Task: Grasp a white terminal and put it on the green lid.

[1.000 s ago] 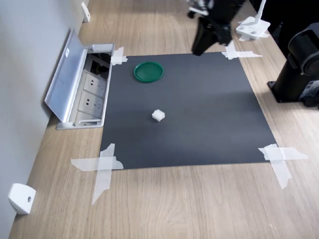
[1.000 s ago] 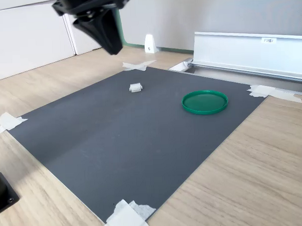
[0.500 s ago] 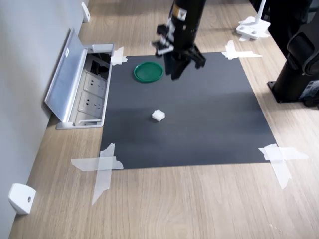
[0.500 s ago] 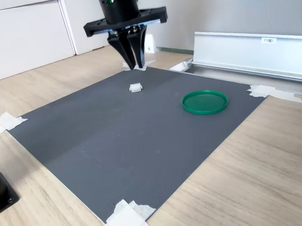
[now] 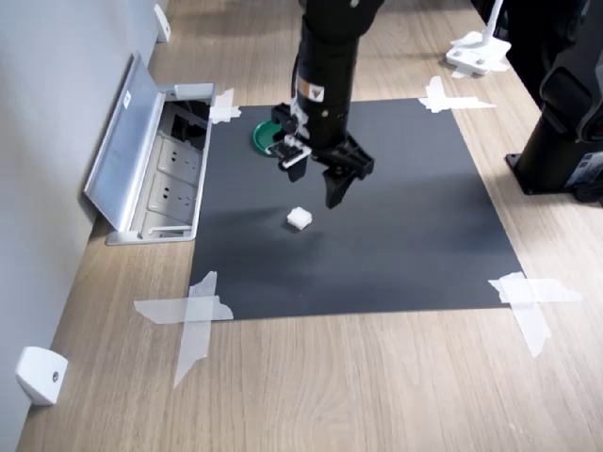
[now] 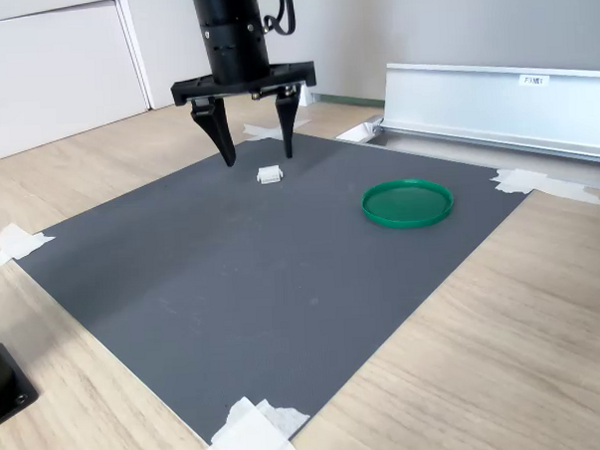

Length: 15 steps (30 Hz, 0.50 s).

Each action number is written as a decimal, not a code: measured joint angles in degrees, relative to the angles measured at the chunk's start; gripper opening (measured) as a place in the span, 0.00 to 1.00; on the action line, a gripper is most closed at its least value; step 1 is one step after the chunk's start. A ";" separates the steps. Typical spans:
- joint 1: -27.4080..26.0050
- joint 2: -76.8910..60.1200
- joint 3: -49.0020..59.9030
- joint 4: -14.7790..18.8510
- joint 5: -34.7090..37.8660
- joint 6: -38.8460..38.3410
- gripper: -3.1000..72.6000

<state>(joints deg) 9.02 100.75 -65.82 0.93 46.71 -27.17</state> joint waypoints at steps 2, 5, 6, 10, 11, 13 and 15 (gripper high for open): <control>0.00 1.15 0.00 0.94 -0.86 1.24 1.00; 0.00 2.51 0.00 1.66 -2.54 2.35 1.00; 0.00 2.88 0.00 1.71 -3.33 2.55 1.00; 0.00 3.68 0.00 1.84 -5.36 2.83 1.00; 0.00 3.86 0.00 2.11 -5.59 2.91 1.00; 0.00 4.19 0.00 2.56 -5.85 3.28 1.00; 0.00 4.55 -0.04 3.07 -5.98 3.79 1.00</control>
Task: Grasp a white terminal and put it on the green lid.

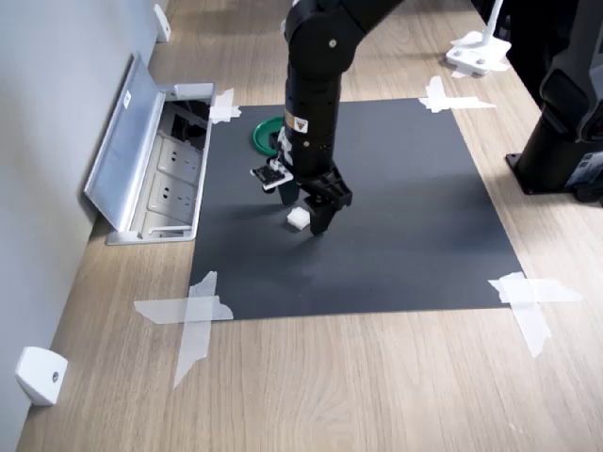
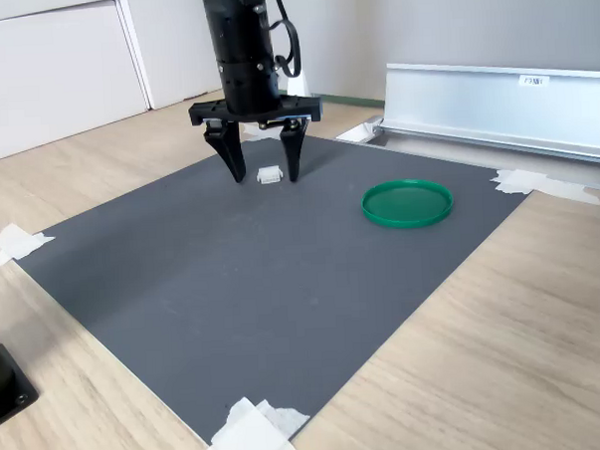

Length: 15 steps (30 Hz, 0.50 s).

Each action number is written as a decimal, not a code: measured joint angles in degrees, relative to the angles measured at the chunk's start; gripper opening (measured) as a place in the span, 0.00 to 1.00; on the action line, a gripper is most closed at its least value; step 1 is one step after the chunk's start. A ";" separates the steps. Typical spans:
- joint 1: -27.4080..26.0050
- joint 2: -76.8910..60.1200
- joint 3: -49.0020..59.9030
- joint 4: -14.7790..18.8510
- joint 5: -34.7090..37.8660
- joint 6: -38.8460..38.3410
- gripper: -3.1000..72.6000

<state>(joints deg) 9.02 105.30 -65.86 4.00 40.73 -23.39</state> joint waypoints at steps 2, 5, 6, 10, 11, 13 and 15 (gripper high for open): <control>0.00 0.11 -0.02 0.30 -0.19 0.29 0.99; 0.00 0.11 -0.02 0.59 -0.83 0.36 0.94; 0.00 0.11 -0.02 0.66 -0.95 0.36 0.91; 0.00 0.16 -0.02 0.81 -1.44 0.36 0.75; 0.00 0.24 -0.02 0.93 -1.44 0.36 0.69; 0.00 0.39 -0.07 0.99 -1.44 0.50 0.56; 0.00 0.44 -0.16 0.99 -1.44 0.53 0.47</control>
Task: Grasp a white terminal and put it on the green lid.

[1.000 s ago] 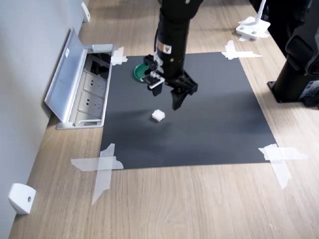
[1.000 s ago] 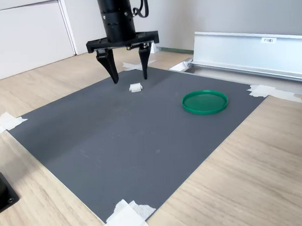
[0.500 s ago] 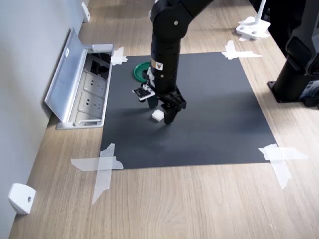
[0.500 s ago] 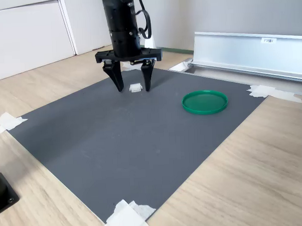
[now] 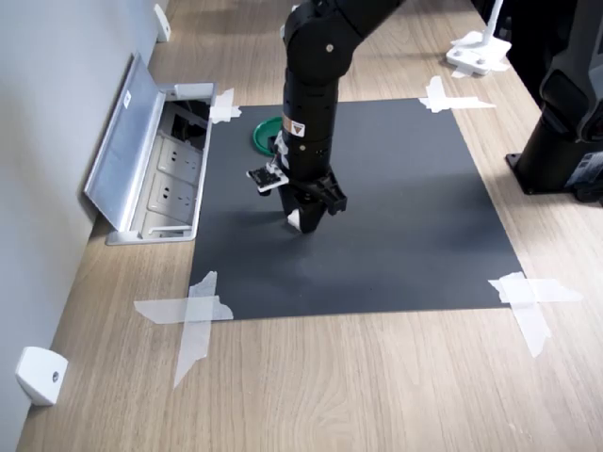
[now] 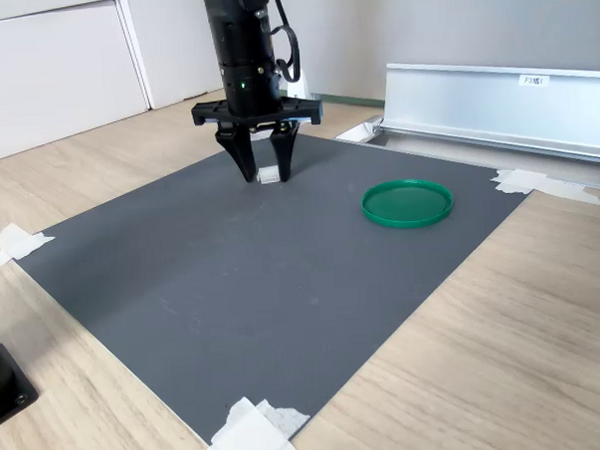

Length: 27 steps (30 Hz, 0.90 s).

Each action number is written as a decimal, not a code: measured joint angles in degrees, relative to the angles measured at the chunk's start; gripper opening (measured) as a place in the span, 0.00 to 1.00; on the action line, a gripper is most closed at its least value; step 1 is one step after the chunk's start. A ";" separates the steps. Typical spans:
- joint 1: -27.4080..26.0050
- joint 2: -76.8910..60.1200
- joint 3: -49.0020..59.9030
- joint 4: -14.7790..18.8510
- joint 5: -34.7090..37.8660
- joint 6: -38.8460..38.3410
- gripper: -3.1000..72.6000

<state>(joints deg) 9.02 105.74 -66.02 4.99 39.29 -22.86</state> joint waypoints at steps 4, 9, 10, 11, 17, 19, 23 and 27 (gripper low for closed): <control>0.00 0.00 -0.05 0.00 0.06 0.06 0.47; -1.55 -2.20 -0.05 0.42 2.19 0.24 0.47; -2.36 -3.11 -0.05 0.46 2.71 0.24 0.47; -3.62 -4.05 -0.05 0.46 3.34 0.24 0.47; -14.29 -7.32 -0.05 -1.89 5.83 0.24 0.47; -17.77 -7.51 -0.05 -2.59 6.60 0.24 0.47; -25.08 -7.51 -0.05 -2.27 6.27 0.40 0.47; -31.62 -7.51 -0.05 -1.70 2.91 3.06 0.47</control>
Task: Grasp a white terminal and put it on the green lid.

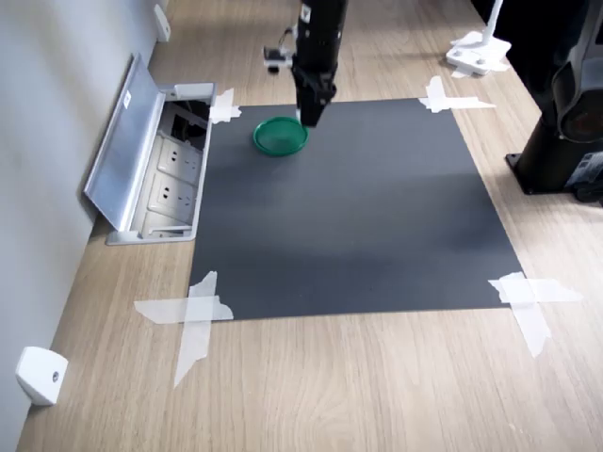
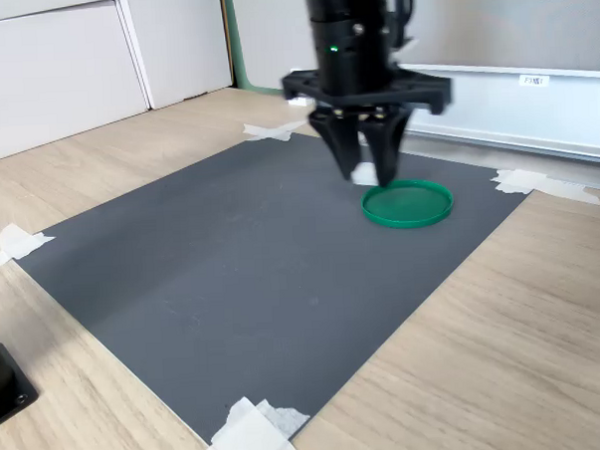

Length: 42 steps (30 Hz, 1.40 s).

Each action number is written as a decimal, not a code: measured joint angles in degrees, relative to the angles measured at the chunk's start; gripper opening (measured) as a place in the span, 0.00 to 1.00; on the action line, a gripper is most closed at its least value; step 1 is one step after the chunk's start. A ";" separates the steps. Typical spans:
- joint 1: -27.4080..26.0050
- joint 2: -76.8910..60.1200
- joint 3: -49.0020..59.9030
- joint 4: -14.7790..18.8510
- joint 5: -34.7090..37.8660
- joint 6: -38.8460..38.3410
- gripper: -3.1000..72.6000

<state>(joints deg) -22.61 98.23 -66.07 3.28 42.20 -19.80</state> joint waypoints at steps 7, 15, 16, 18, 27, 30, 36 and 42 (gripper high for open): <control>-2.84 0.00 0.00 0.34 -5.59 5.78 0.47; 0.95 3.84 0.00 0.76 -4.92 4.65 0.47; 1.35 4.35 0.00 0.76 -4.92 4.49 0.47; 2.14 5.03 -0.08 0.76 -4.98 3.64 0.47; 4.90 7.23 -3.35 0.69 -3.81 1.38 0.47; 4.90 7.98 -3.71 0.64 -3.70 -0.29 0.47; 4.90 8.99 -3.78 0.64 -2.93 -3.29 0.47; 4.90 9.18 -3.83 0.45 -2.44 -5.23 0.62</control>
<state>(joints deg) -17.71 107.41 -69.90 3.73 39.76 -25.03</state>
